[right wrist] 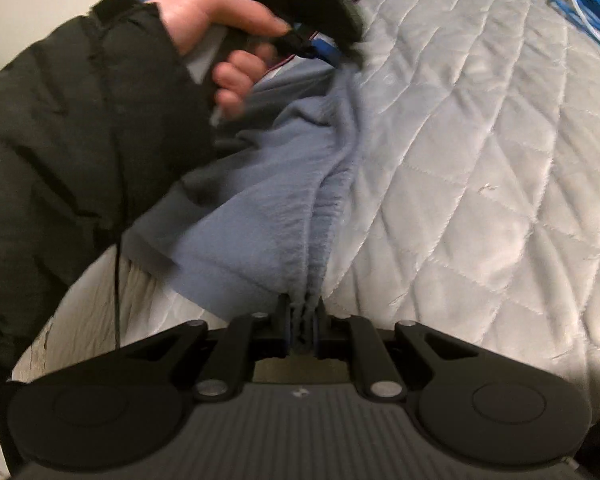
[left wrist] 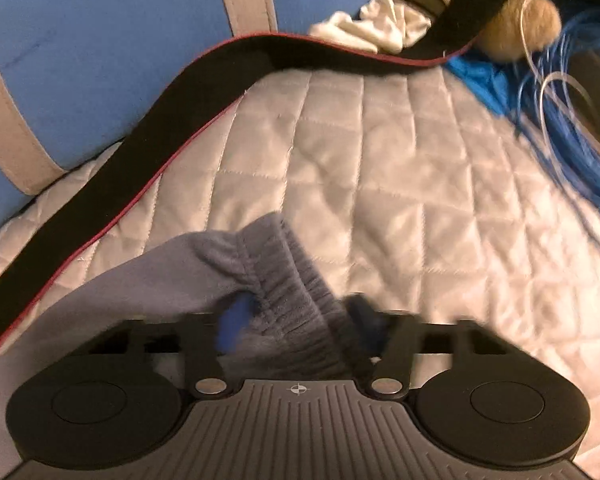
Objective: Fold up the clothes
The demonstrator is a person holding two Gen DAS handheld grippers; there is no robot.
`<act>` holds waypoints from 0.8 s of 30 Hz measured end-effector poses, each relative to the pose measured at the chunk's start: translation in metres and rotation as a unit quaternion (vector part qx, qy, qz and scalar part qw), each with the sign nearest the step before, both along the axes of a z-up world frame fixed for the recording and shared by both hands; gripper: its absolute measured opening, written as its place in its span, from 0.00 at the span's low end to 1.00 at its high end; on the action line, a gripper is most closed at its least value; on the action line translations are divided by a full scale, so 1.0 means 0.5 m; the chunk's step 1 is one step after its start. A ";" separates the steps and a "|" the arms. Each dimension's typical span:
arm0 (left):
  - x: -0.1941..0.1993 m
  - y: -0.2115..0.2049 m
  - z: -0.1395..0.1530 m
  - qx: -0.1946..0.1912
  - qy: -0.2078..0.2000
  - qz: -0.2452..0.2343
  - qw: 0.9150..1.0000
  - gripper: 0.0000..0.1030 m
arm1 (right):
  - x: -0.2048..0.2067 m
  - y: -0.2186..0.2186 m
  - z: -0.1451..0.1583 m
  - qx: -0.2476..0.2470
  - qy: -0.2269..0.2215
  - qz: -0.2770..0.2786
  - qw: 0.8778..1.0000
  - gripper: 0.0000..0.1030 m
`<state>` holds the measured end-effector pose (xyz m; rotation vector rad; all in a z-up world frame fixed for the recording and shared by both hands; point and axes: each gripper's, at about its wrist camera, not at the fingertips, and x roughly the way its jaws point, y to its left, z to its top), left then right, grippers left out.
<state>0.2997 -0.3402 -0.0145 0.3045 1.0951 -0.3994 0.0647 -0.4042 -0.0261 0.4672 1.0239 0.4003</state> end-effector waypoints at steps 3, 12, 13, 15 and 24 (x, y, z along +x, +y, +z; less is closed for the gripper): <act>-0.001 -0.001 0.038 0.016 -0.029 0.000 0.999 0.09 | -0.008 -0.022 0.021 0.004 -0.010 -0.018 1.000 0.07; 0.030 -0.005 0.146 -0.062 -0.078 0.018 0.995 0.08 | -0.014 -0.154 0.163 -0.020 -0.058 -0.053 0.997 0.07; 0.034 -0.011 0.156 -0.072 -0.084 0.019 0.994 0.08 | -0.009 -0.176 0.175 -0.026 -0.059 -0.057 0.996 0.07; 0.041 -0.029 0.175 -0.090 -0.093 0.013 0.991 0.08 | -0.003 -0.211 0.188 -0.044 -0.056 -0.066 0.995 0.07; 0.065 -0.162 0.170 -0.119 -0.106 -0.026 0.987 0.08 | 0.011 -0.298 0.168 -0.092 -0.030 -0.110 0.989 0.07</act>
